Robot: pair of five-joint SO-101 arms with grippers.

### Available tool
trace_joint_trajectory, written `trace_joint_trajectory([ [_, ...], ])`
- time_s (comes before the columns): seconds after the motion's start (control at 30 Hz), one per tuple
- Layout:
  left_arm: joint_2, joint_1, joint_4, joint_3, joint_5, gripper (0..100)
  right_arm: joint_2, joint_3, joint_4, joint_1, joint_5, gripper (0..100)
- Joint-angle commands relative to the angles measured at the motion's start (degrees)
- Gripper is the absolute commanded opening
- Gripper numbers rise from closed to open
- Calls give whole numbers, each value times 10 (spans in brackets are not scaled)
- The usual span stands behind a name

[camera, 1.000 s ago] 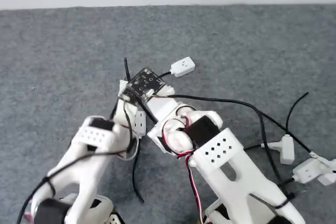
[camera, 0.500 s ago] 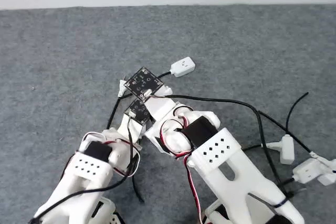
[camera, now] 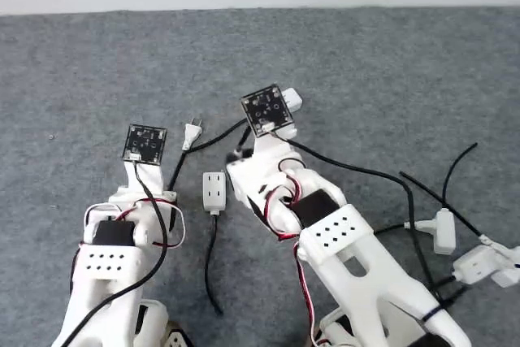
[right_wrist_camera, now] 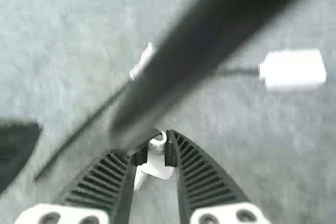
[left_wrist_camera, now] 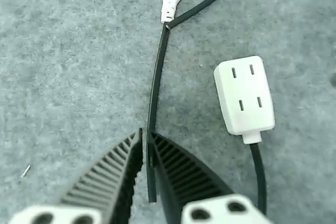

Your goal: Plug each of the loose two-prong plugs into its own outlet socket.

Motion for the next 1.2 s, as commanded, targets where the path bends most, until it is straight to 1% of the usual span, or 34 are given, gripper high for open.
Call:
trace_joint_trajectory([
  [0.0, -12, -5, -14, -7, 7, 12, 27, -9, -64, -14, -26, 8],
  [0.13, -12, -5, -14, -7, 6, 12, 95, -21, -106, -22, -27, 8],
  [0.5, -13, -5, -14, -7, 4, 12, 236, -130, -112, -34, -31, 8],
  [0.7, -13, -5, -14, -7, 4, 12, 264, -158, -112, -35, -32, 8],
  [1.03, -13, -5, -13, -7, 4, 12, 270, -156, -109, -37, -32, 8],
  [1.17, -13, -5, -13, -7, 3, 12, 295, -156, -111, -40, -32, 8],
])
